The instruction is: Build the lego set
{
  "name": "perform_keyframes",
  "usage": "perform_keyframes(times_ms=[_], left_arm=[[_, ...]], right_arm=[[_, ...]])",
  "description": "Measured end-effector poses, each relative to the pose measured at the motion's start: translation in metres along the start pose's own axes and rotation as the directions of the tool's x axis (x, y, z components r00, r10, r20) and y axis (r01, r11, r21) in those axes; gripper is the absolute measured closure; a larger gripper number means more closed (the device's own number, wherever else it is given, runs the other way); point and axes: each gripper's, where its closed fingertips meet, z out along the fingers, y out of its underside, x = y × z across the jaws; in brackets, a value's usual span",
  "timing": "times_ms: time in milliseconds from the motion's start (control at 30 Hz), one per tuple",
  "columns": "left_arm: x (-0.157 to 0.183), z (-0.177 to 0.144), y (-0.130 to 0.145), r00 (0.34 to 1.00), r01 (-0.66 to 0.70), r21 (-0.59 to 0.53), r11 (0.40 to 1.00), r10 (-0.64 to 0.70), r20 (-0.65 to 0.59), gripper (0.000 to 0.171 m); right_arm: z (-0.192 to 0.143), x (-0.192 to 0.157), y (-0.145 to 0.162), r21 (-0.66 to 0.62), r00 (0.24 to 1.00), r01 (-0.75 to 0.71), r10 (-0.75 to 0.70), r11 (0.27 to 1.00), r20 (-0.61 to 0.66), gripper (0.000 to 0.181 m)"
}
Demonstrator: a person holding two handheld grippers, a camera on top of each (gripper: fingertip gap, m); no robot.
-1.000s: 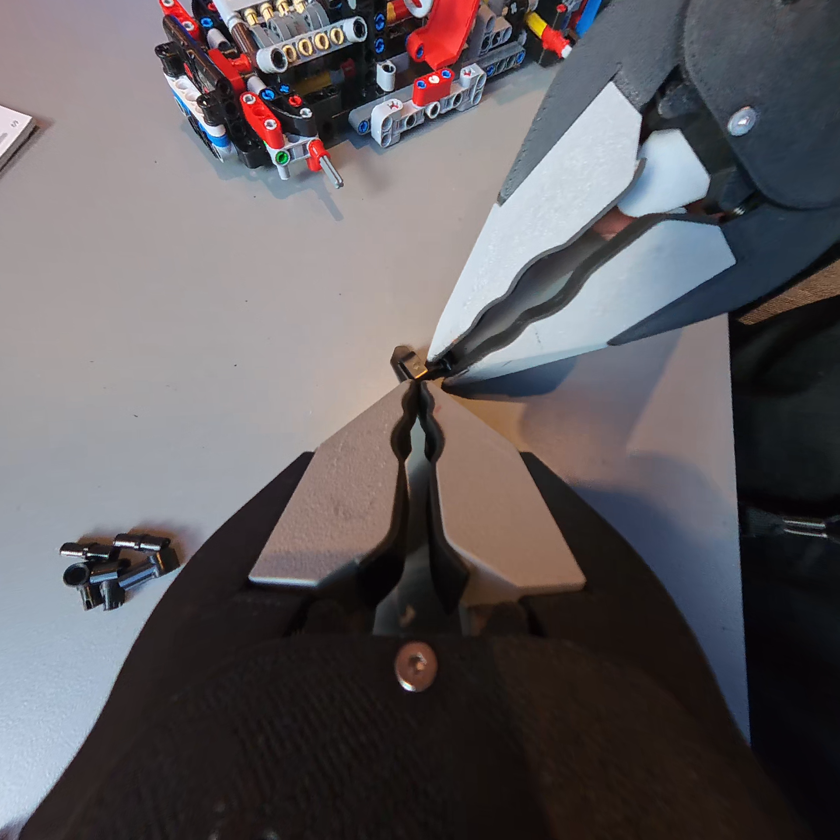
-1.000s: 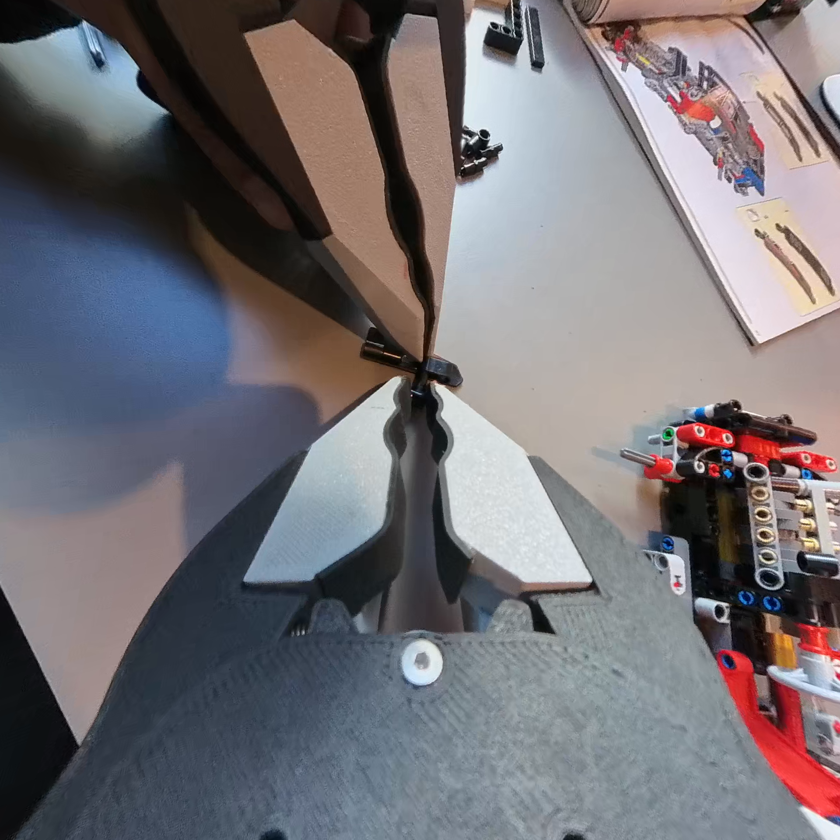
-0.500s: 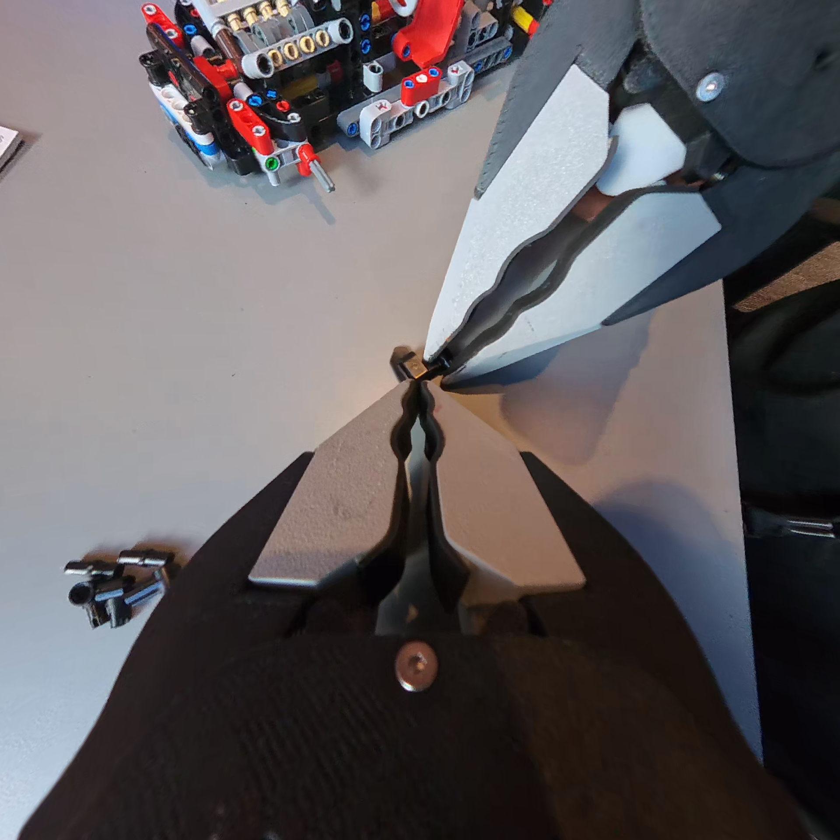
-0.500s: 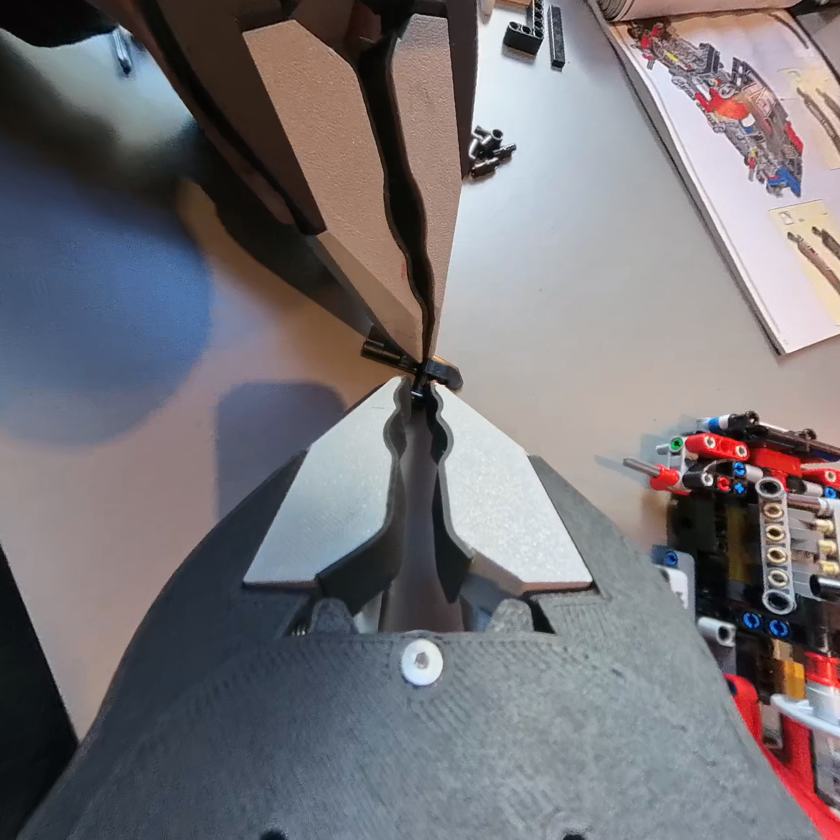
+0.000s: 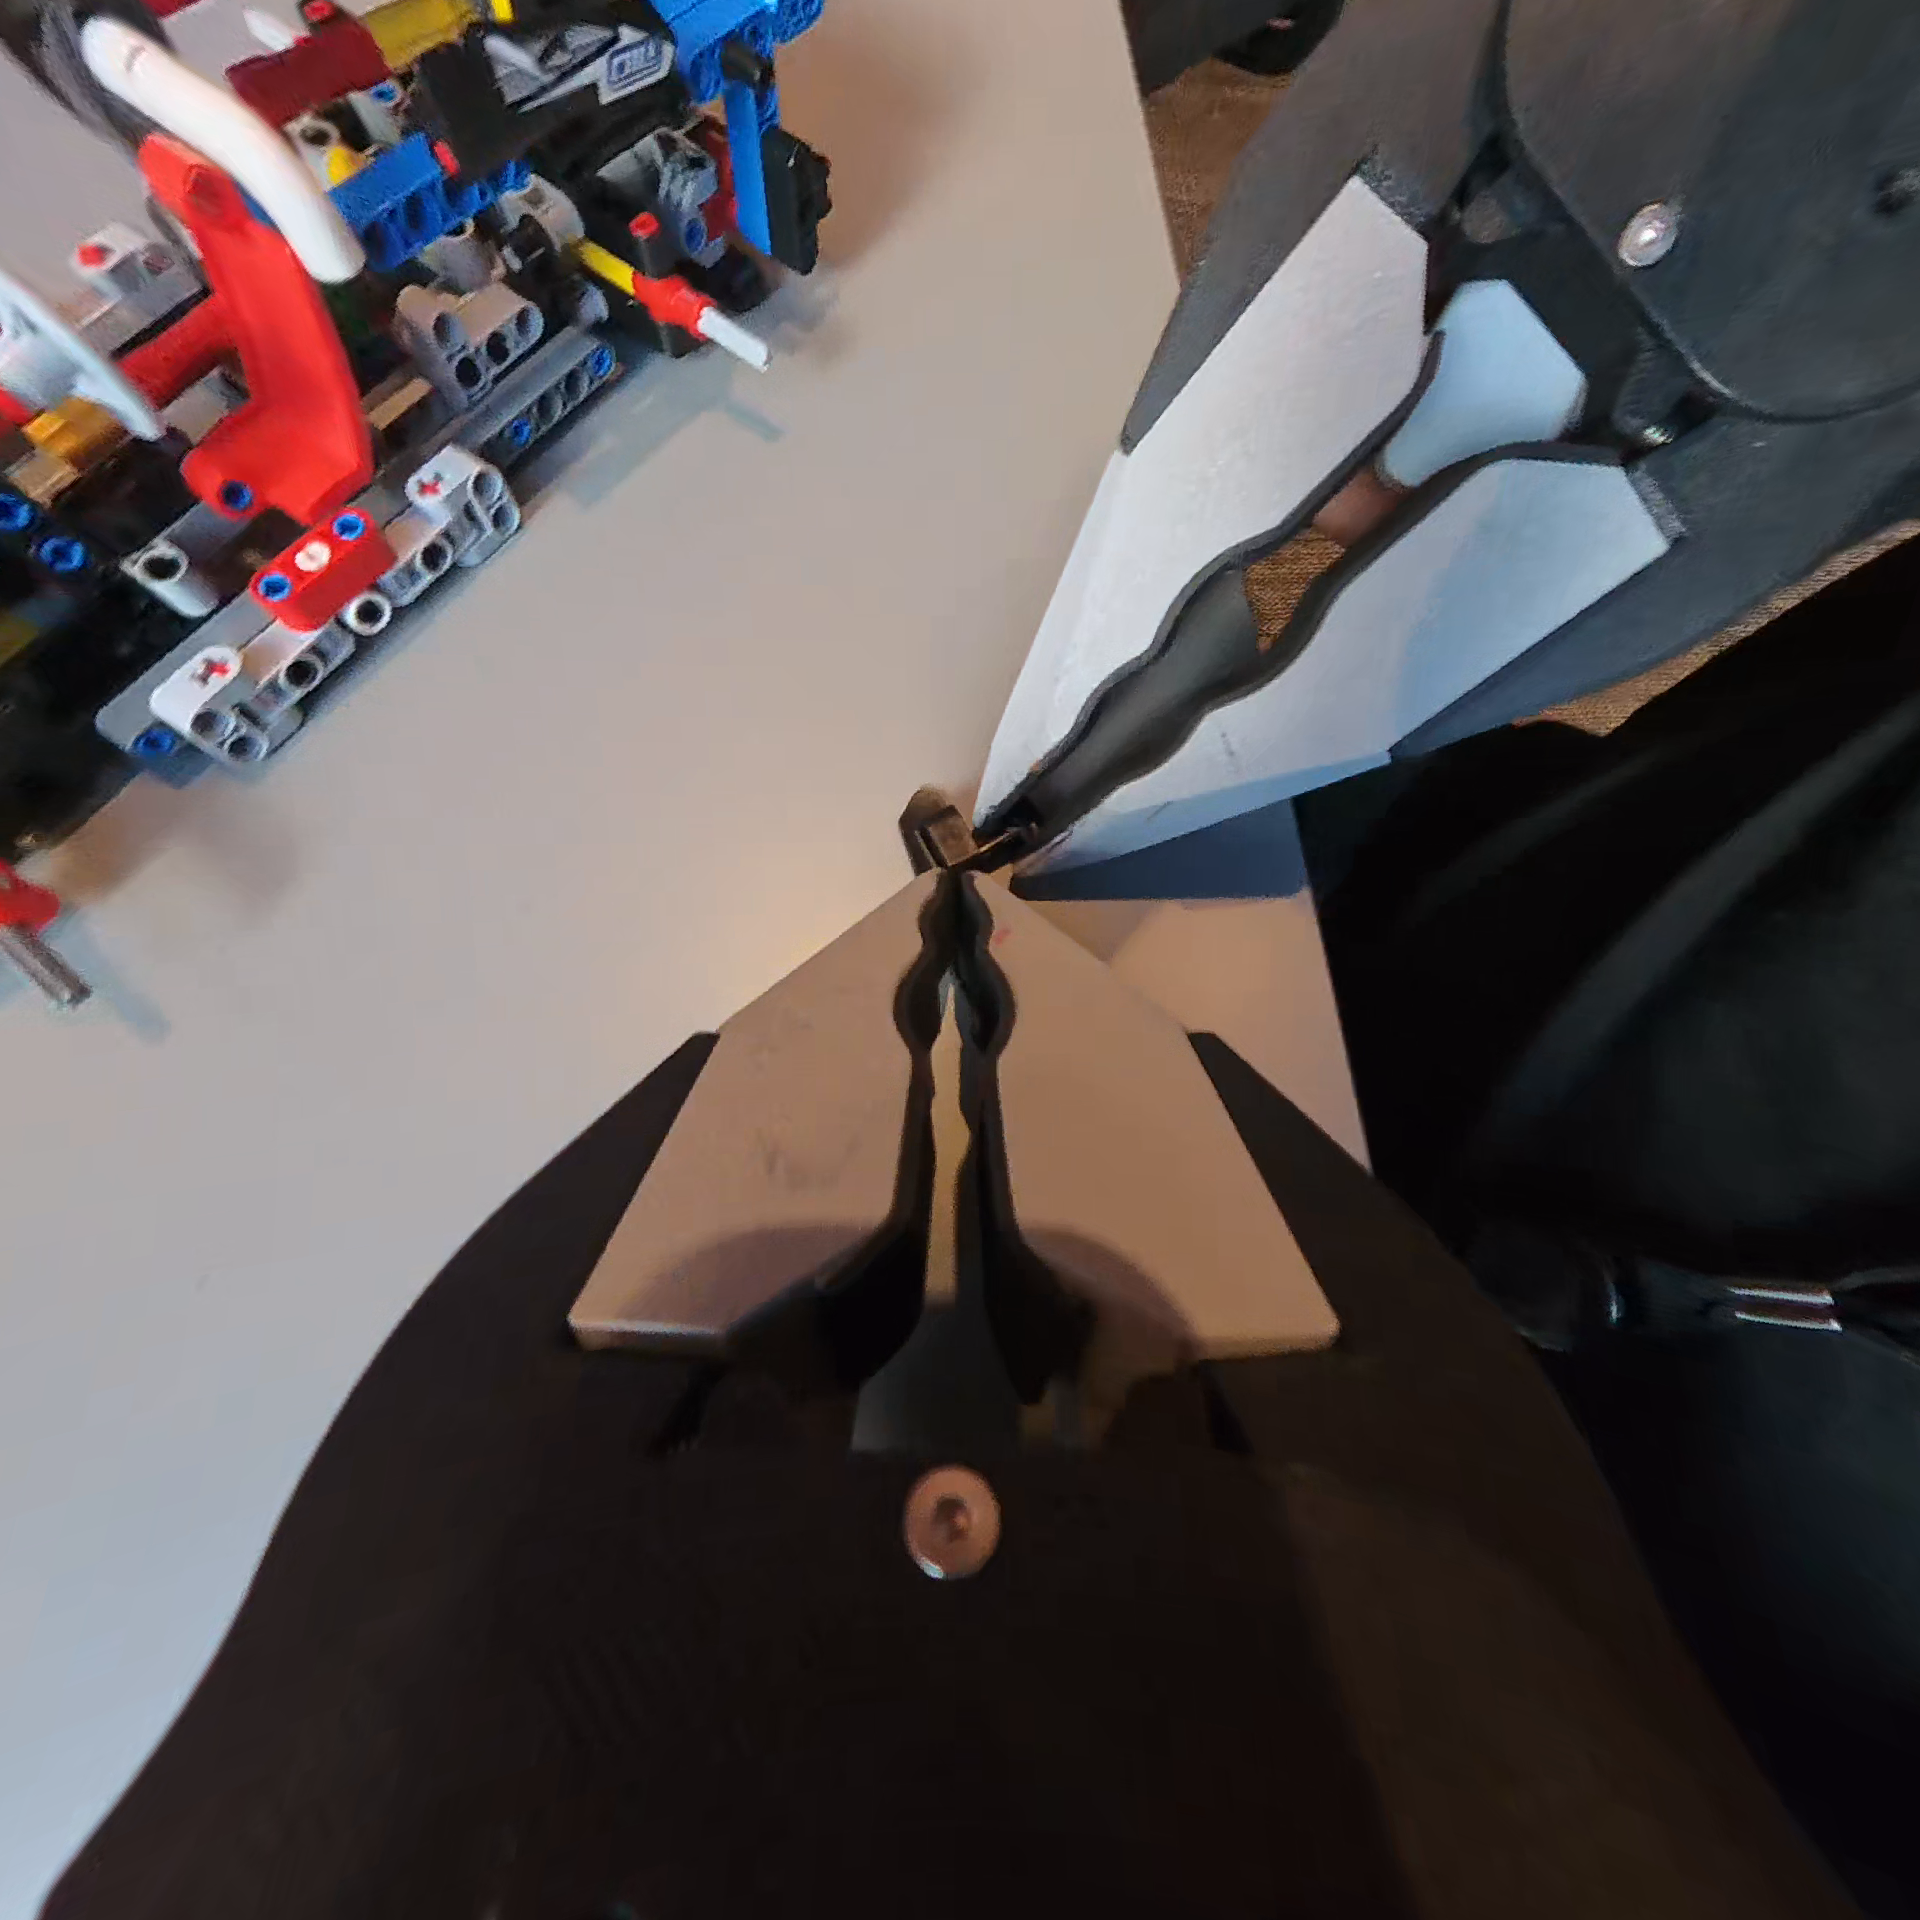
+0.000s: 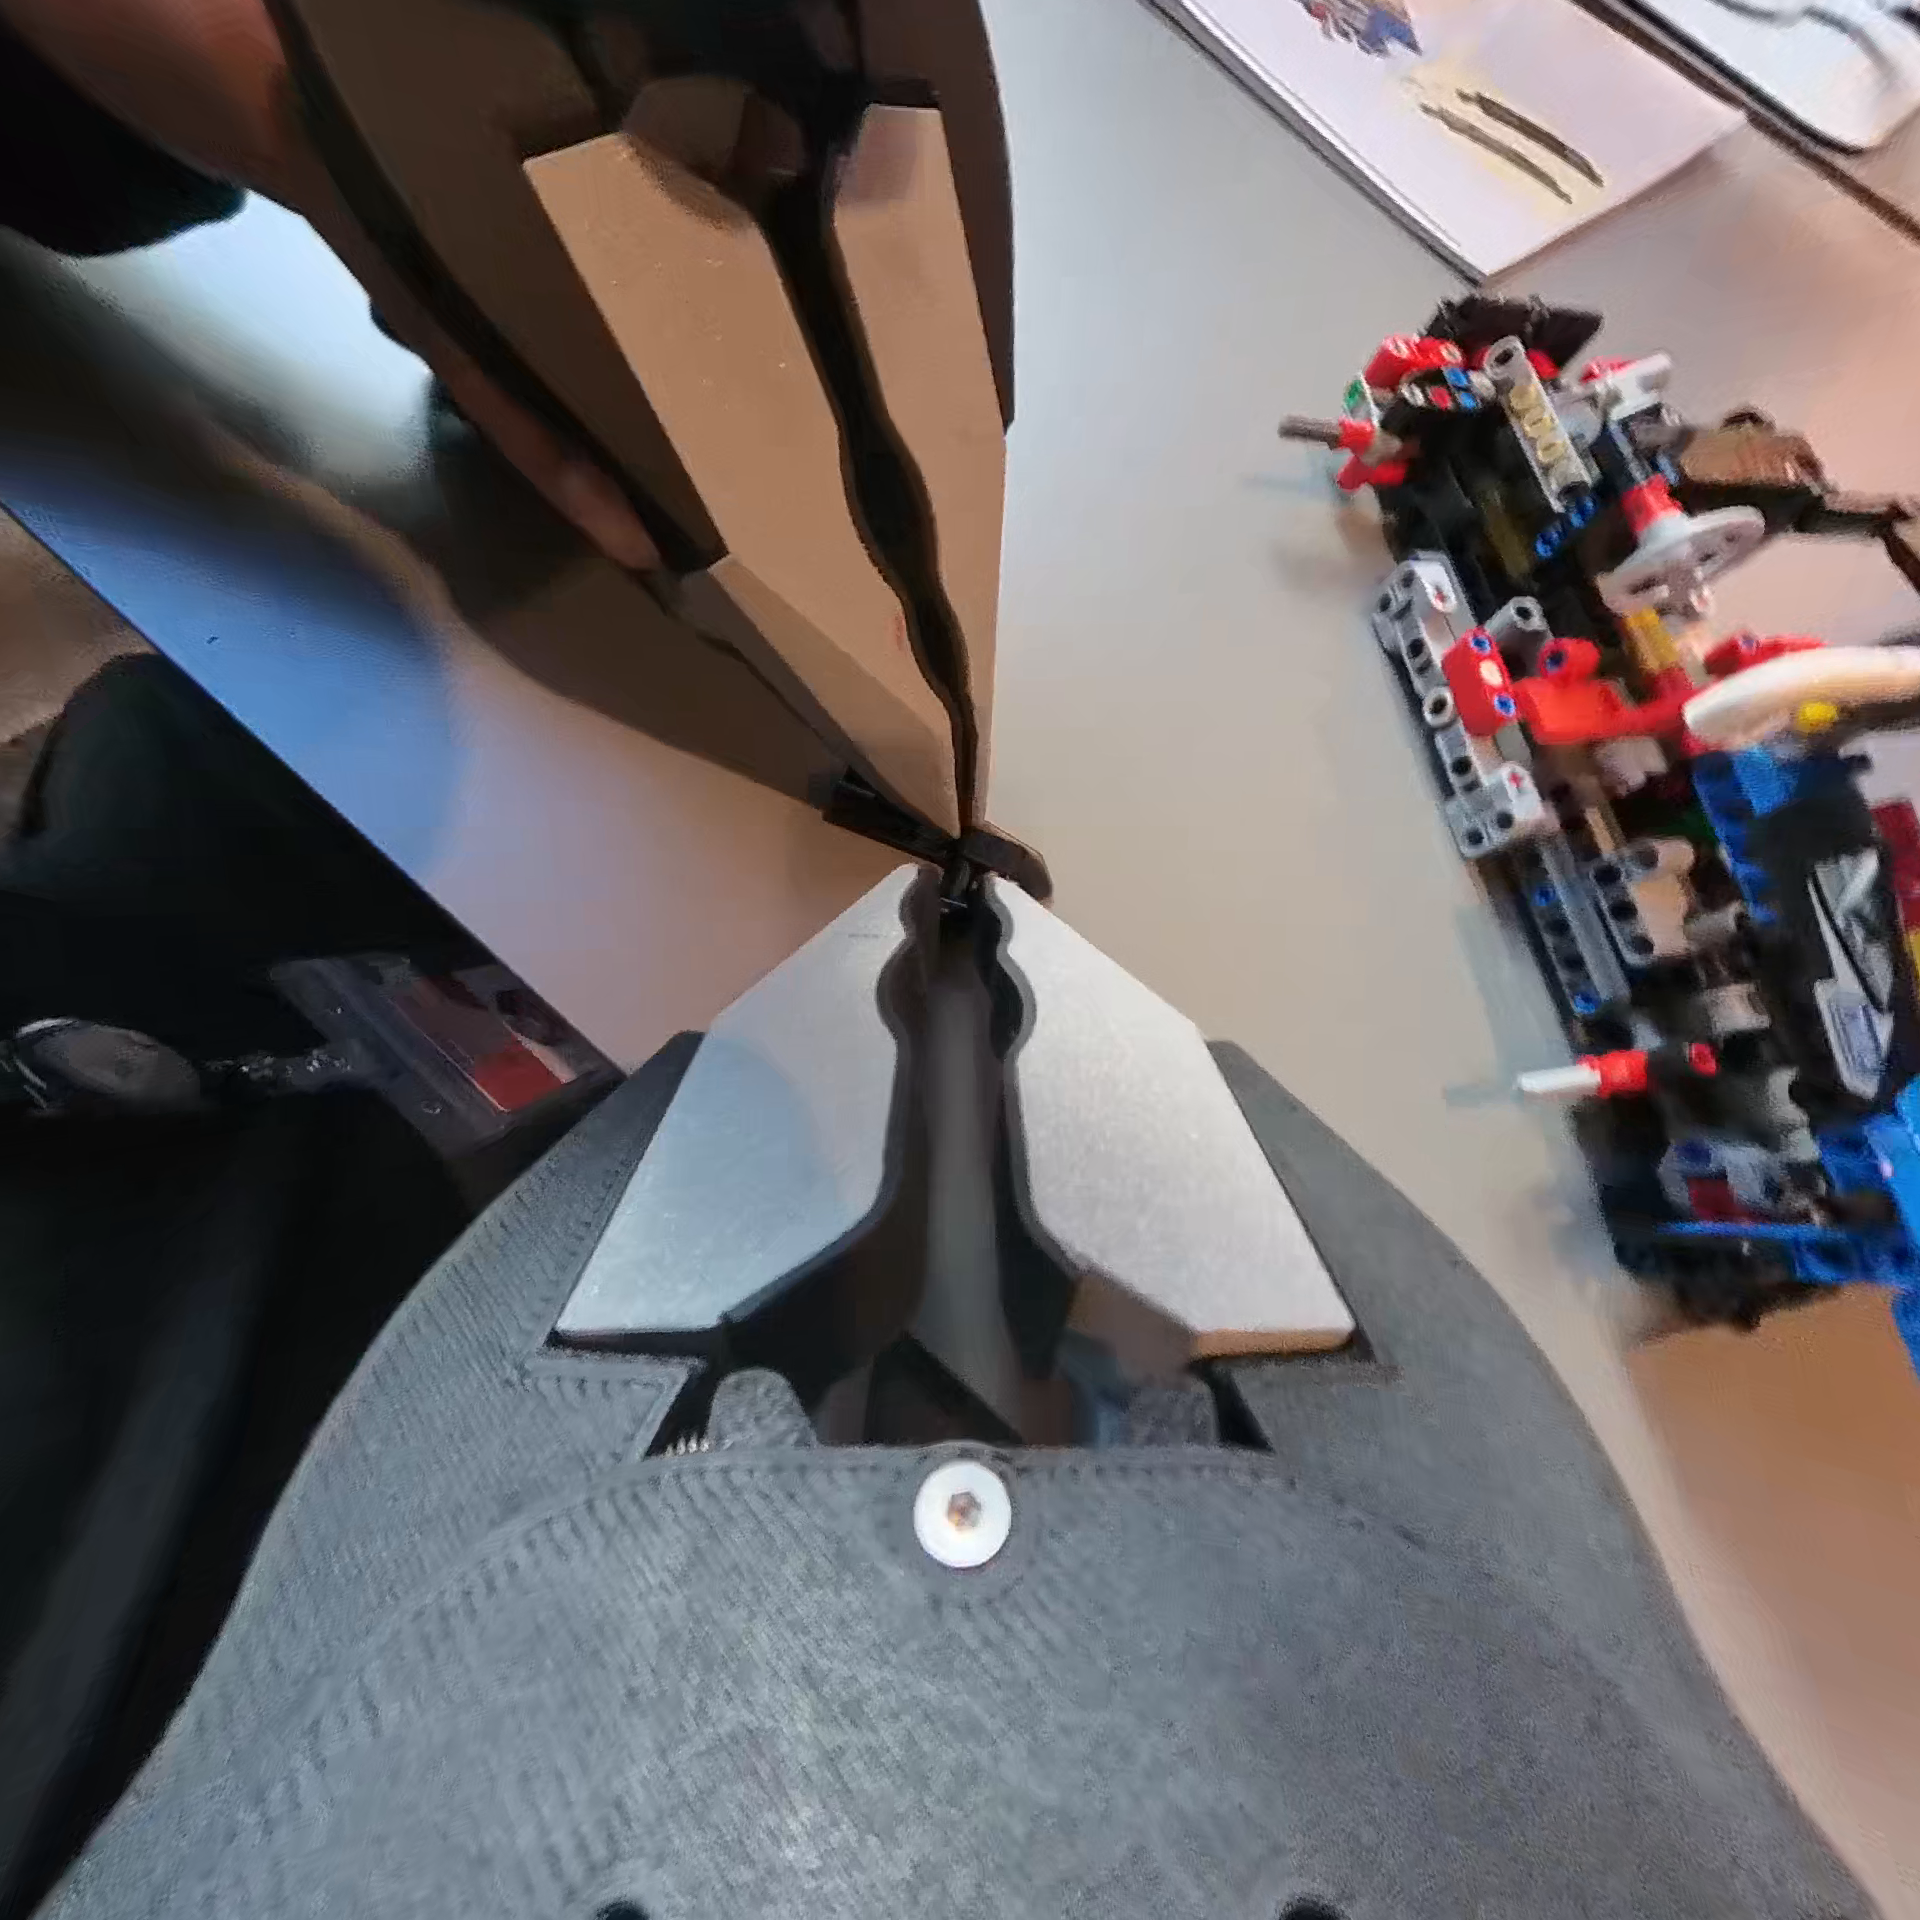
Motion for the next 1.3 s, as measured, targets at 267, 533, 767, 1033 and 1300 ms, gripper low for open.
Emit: perform_keyframes(times_ms=[267,533,767,1033,1300], left_arm=[[0.013,0.019,-0.015,0.998,-0.021,-0.005,1.000,0.021,-0.061,0.171],[0.019,0.027,-0.022,0.995,-0.020,-0.009,1.000,0.019,-0.098,0.171],[0.023,0.031,-0.025,0.995,-0.027,-0.008,1.000,0.026,-0.098,0.171],[0.026,0.036,-0.029,0.995,-0.036,-0.008,0.999,0.035,-0.093,0.171],[0.029,0.038,-0.031,0.997,-0.039,-0.007,0.999,0.039,-0.074,0.171]], right_arm=[[-0.019,0.007,0.017,0.016,0.997,-0.012,0.013,1.000,-0.077,0.178],[-0.028,0.010,0.023,0.106,0.982,-0.110,0.125,0.988,-0.145,0.178],[-0.037,0.010,0.030,0.125,0.968,-0.117,0.141,0.985,-0.206,0.178],[-0.039,0.011,0.033,0.110,0.966,-0.117,0.139,0.987,-0.219,0.178],[-0.038,0.012,0.035,0.042,0.967,-0.162,0.167,0.986,-0.194,0.178]])
